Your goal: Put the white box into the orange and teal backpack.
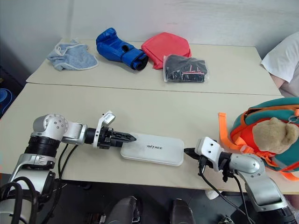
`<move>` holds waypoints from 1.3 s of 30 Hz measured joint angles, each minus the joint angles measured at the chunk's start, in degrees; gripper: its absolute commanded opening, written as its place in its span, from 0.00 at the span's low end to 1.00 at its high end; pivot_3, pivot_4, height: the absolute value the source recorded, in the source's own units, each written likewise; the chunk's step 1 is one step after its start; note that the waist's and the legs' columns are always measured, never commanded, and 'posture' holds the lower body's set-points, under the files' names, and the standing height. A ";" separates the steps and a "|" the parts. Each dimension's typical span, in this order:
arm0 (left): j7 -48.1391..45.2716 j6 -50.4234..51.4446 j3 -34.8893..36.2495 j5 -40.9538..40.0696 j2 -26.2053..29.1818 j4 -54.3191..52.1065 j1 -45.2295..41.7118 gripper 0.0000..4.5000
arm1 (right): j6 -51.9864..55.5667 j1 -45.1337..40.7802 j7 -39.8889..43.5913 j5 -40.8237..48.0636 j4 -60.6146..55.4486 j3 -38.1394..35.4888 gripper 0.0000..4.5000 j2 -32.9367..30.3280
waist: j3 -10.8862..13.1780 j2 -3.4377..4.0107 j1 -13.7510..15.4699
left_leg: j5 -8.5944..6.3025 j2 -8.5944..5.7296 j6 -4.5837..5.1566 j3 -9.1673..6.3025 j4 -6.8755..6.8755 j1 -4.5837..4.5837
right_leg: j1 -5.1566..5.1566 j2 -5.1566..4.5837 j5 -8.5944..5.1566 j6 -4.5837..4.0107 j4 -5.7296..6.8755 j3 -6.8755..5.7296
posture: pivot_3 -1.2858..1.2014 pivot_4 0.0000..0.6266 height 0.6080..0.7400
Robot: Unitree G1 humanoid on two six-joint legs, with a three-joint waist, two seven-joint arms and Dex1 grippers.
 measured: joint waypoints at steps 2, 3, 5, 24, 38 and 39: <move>1.95 0.18 -0.71 -2.76 -1.16 0.48 0.19 0.71 | 0.11 -0.86 -0.32 -0.20 0.20 1.00 0.00 0.68 | 0.00 0.00 0.07 | 0.00 0.01 0.00 -0.02 0.02 -0.04 | -0.02 0.00 0.00 0.00 0.00 -0.01 | 0.52 0.24 1.00; 3.62 0.23 -0.64 -4.10 -1.97 1.21 0.19 0.67 | 0.21 -1.26 -0.46 -0.37 0.20 1.45 0.00 1.23 | 0.00 0.00 0.06 | 0.00 0.01 0.00 -0.03 0.04 -0.05 | -0.02 0.01 0.00 0.00 0.00 -0.02 | 0.52 0.24 1.00; 6.25 0.28 -0.26 -6.48 -2.30 2.47 0.19 0.53 | 0.44 -1.65 -0.92 -0.71 0.36 1.61 0.00 1.66 | 0.00 -0.01 0.04 | 0.00 0.02 0.00 -0.03 0.11 -0.09 | -0.05 0.02 0.00 0.00 0.03 -0.02 | 0.52 0.24 1.00; -22.62 -43.77 4.21 9.44 7.09 -26.25 18.93 0.27 | 6.52 29.56 -5.57 17.24 -17.61 -25.06 0.95 8.41 | -0.01 0.03 0.62 | 0.00 -0.01 -0.12 0.13 -0.51 0.01 | 0.01 0.21 -0.01 -0.03 -0.52 0.02 | 0.52 0.24 1.00; -39.33 -65.52 4.22 22.90 5.14 -18.00 22.47 0.27 | -8.31 52.42 0.56 26.46 -0.90 -57.96 0.99 18.22 | 0.00 0.04 -0.64 | -0.39 0.10 0.37 0.19 -0.62 0.03 | -0.03 -0.05 0.01 -0.05 -0.59 0.19 | 0.52 0.24 1.00; -39.77 -65.95 4.21 23.34 5.07 -17.30 22.46 0.27 | -8.58 51.16 0.45 26.54 0.87 -58.63 0.99 16.97 | 0.00 0.04 -0.95 | -0.39 0.12 0.36 0.19 -0.60 0.04 | -0.02 -0.05 0.03 -0.09 -0.60 0.20 | 0.52 0.24 1.00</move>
